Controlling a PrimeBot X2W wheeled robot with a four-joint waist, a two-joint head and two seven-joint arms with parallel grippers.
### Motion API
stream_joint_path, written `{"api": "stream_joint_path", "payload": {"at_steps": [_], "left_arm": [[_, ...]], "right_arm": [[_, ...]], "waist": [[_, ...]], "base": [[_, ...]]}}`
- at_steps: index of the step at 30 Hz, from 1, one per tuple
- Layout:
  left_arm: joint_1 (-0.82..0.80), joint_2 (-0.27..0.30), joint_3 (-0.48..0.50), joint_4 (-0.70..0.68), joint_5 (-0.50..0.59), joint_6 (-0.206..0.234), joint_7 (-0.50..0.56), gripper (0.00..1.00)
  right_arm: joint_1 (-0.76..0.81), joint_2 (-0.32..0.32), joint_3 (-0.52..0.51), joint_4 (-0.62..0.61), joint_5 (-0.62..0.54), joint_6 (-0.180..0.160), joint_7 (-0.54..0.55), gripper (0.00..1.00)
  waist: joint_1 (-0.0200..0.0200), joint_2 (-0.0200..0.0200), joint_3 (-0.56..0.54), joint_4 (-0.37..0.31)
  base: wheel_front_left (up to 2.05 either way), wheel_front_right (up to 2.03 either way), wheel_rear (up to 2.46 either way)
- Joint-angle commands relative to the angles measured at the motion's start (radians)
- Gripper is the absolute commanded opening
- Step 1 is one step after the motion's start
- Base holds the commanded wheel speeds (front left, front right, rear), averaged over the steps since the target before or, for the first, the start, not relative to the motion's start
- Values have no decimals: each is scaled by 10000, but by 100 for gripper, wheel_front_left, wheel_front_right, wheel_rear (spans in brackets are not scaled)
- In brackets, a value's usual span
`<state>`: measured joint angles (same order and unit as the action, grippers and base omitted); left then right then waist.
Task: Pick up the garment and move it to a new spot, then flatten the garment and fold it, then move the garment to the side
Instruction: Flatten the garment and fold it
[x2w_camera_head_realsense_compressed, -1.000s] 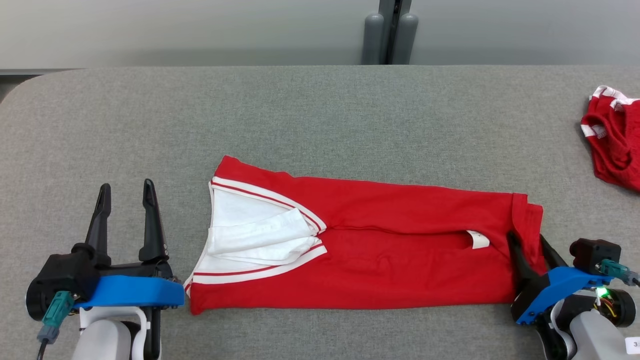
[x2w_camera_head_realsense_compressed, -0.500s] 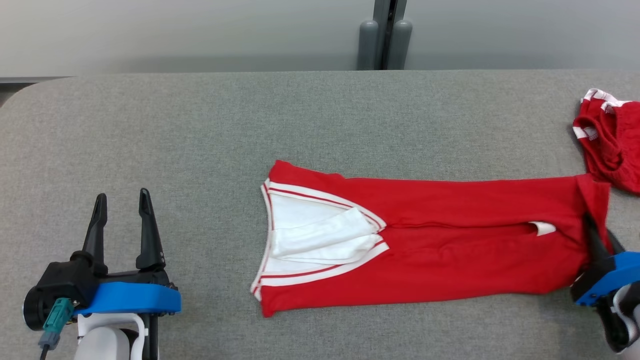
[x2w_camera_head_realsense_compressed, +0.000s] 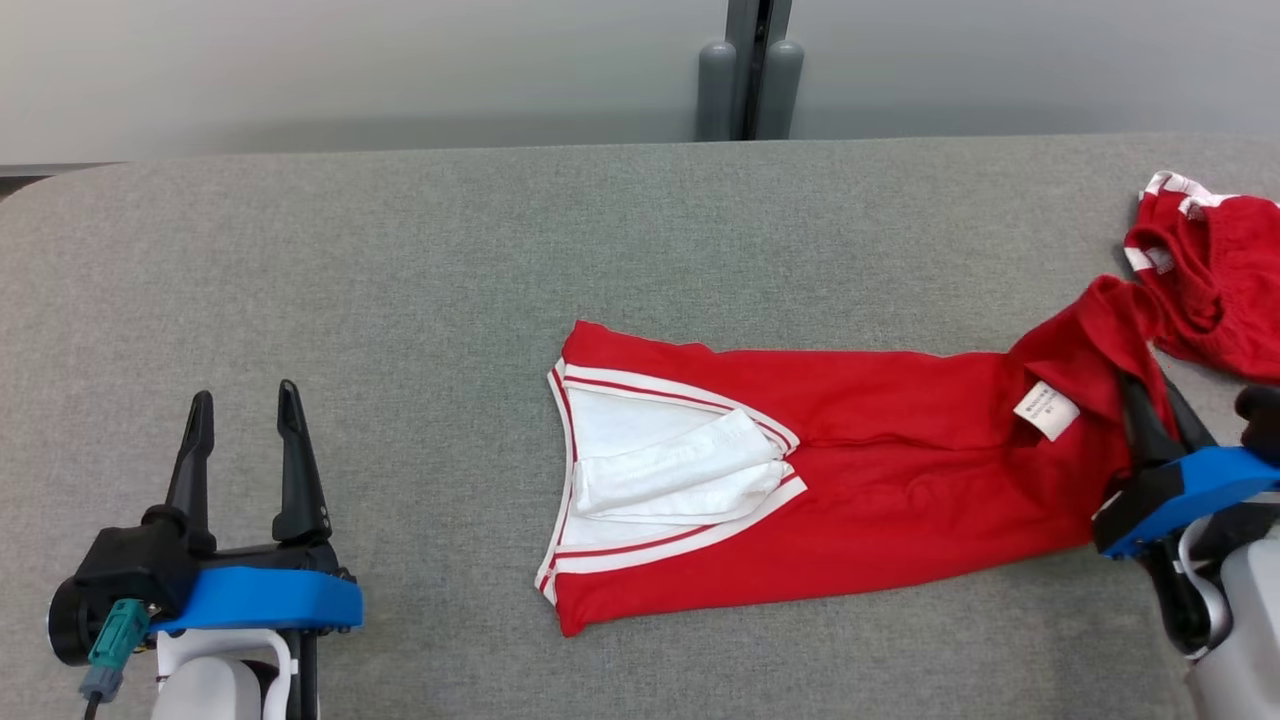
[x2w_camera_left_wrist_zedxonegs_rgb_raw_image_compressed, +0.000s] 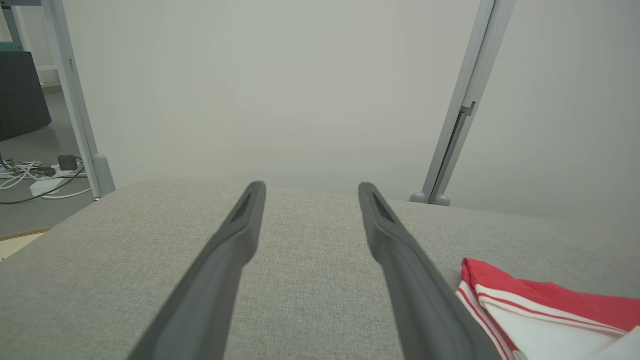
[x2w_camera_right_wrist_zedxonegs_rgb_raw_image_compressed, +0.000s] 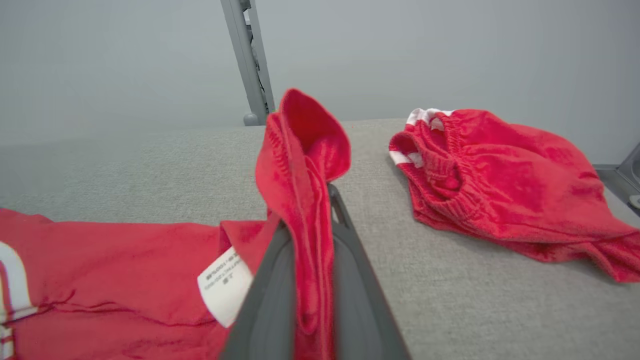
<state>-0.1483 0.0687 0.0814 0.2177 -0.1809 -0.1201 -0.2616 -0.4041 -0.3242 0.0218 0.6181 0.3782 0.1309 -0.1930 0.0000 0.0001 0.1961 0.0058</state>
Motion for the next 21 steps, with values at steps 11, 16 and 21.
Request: {"api": "stream_joint_path", "payload": {"at_steps": [11,16,21], "left_arm": [[-186,-68,-132,97,126,-108,-43,100],[-262,-102,-255,183,127,-117,-43,100],[-435,-127,-402,232,60,-104,-43,100]], "right_arm": [[320,1404,1451,-2117,-33,-1,726,0],[95,2064,2257,-2295,28,-1,840,0],[-225,2509,3089,-2096,115,-1,757,0]], "waist": [[0,-1,69,203],[0,-1,125,423],[0,-1,181,683]], "base": [[0,0,0],[0,0,0],[0,0,0]]}}
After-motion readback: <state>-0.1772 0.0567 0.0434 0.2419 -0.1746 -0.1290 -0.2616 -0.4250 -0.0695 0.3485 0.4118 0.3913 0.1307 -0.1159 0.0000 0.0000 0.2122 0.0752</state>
